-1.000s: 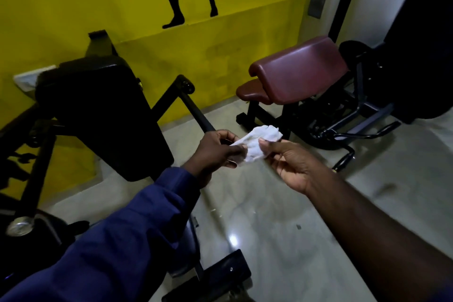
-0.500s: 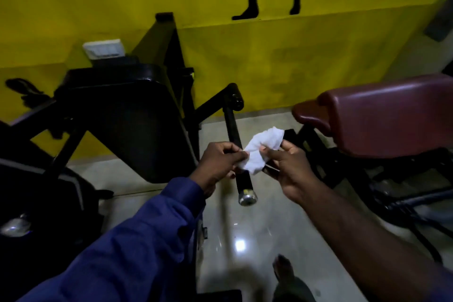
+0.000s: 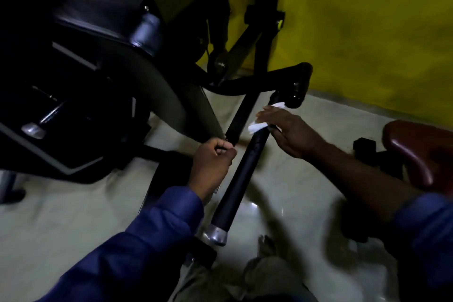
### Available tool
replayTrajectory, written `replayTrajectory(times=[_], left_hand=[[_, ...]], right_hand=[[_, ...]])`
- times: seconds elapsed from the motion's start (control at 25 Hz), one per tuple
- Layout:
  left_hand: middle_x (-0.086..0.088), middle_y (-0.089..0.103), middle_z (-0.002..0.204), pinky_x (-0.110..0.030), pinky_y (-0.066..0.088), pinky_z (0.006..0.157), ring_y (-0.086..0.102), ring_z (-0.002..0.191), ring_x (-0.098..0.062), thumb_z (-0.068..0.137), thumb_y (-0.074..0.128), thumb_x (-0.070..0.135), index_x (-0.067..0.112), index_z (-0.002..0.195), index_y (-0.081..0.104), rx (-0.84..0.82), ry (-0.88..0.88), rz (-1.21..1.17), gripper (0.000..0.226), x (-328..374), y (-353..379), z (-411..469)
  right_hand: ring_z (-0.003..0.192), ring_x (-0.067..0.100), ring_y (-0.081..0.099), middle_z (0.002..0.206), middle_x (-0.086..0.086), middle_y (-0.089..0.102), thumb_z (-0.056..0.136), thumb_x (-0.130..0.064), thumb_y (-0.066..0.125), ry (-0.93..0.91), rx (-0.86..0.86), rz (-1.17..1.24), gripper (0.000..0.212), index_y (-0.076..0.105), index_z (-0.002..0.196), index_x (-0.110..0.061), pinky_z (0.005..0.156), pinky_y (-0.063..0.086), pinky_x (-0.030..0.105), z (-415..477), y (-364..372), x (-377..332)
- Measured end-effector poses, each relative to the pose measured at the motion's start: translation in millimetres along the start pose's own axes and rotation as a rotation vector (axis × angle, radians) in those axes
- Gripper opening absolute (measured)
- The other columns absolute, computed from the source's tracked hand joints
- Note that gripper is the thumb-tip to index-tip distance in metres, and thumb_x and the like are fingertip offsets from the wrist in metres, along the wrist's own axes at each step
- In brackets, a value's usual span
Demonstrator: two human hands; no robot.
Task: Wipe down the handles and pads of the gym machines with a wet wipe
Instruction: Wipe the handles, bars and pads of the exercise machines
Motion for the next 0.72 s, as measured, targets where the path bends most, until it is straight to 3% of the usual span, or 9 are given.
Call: replayTrajectory(times=[0.12,0.28,0.36,0.48,0.6,0.72], left_hand=[[0.005,0.072,0.078,-0.030,0.053,0.068,0.065,0.066,-0.010,0.092,0.066,0.022,0.023,0.090,0.070,0.080,0.011,0.068,0.005,-7.9,-1.2,-7.0],[0.001,0.068,0.080,-0.047,0.056,0.080,0.065,0.076,-0.024,0.094,0.055,0.031,0.031,0.088,0.060,0.229,0.025,0.036,0.008,-17.6,-4.0,-24.6],[-0.002,0.067,0.085,-0.052,0.056,0.082,0.066,0.082,-0.029,0.092,0.048,0.039,0.036,0.089,0.055,0.317,0.075,0.019,0.009,-15.2,-9.0,-34.3],[-0.008,0.064,0.097,-0.044,0.050,0.087,0.062,0.091,-0.030,0.102,0.049,0.029,0.028,0.091,0.055,0.312,0.112,0.120,0.012,-10.2,-6.1,-31.6],[-0.006,0.059,0.100,-0.027,0.038,0.083,0.056,0.094,-0.023,0.107,0.049,0.023,0.014,0.097,0.058,0.268,0.171,0.224,0.017,-2.7,1.4,-30.4],[-0.008,0.059,0.099,-0.023,0.031,0.079,0.053,0.091,-0.021,0.108,0.045,0.025,0.011,0.095,0.057,0.209,0.218,0.316,0.023,-0.1,10.5,-28.9]], right_hand=[[0.146,0.027,0.042,0.142,0.008,0.059,0.106,-0.015,0.042,-0.079,-0.055,0.037,0.037,0.063,0.136,-0.008,0.121,0.030,0.054,-10.2,20.9,-9.1],[0.153,0.023,0.033,0.154,0.008,0.051,0.106,-0.016,0.043,-0.074,-0.015,0.200,0.041,0.058,0.143,-0.008,0.128,0.022,0.044,-60.2,40.2,-60.2],[0.154,0.023,0.031,0.158,0.007,0.047,0.107,-0.023,0.042,-0.203,-0.082,0.133,0.045,0.053,0.148,-0.010,0.127,0.021,0.043,-83.7,51.1,-85.0],[0.142,0.028,0.046,0.143,0.011,0.059,0.107,-0.020,0.043,-0.323,-0.118,-0.010,0.039,0.057,0.142,-0.016,0.121,0.030,0.048,-42.2,37.8,-62.3],[0.125,0.037,0.054,0.122,0.011,0.064,0.110,-0.024,0.037,-0.122,0.010,-0.066,0.037,0.069,0.124,-0.015,0.115,0.034,0.054,17.9,8.3,-10.8],[0.139,0.033,0.046,0.136,0.009,0.060,0.111,-0.031,0.037,-0.011,0.054,0.045,0.040,0.067,0.129,-0.012,0.123,0.025,0.051,-12.9,26.7,-22.9]])
Point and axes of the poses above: each hand's wrist, its own z-axis towards the middle knuckle, its own y-axis out of the palm, x = y × z, the point moved 10 cm from there along z, towards the middle knuckle
